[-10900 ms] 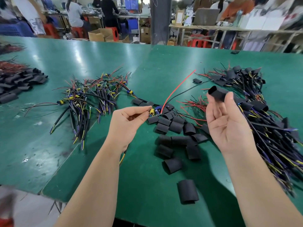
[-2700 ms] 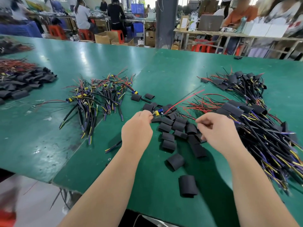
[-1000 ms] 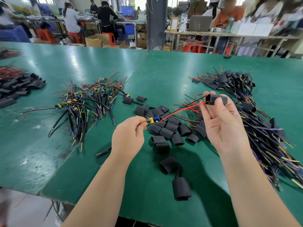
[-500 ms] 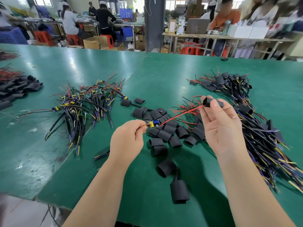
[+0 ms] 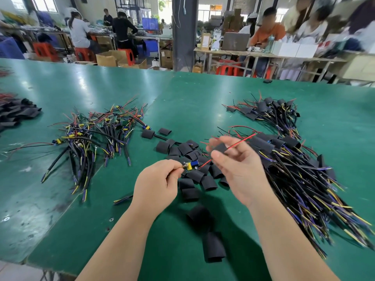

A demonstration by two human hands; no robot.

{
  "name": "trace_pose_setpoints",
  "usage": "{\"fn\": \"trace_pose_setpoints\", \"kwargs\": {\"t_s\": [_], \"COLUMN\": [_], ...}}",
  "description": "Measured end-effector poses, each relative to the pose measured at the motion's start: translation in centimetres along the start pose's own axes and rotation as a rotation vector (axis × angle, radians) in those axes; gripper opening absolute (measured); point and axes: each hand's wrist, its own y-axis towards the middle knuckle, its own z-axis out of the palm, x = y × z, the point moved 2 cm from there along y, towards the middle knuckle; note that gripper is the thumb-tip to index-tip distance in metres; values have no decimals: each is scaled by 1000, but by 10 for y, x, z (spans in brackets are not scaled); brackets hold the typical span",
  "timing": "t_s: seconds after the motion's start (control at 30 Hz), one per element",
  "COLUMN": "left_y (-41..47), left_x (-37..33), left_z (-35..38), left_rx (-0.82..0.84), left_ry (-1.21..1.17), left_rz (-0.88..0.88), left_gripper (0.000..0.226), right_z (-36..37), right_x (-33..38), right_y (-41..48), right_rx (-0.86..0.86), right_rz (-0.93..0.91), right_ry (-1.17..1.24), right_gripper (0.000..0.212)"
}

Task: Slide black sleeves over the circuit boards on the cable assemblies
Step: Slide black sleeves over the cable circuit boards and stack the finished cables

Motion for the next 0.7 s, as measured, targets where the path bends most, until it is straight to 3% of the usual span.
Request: {"fn": "trace_pose_setpoints", "kwargs": {"t_s": [0.4,0.6,0.7], "left_y": [-2,-2,-3], "left_x": [-5,-4,-8], "left_z": [1,0,1], "left_rx": [-21,11,37], "left_ry": [-128,-110,-108], "left_rz": [8,20,60], "left_gripper": [12,11,10], "right_z": [7,3,1], "right_x": [-11,-10,-11], "right_y": [-8,-6,-5], "right_rx": [161,84,127], "right_rz": [62,-80,-17], "right_ry": [-181,-567,-496], "right_gripper": [37,43,43]}}
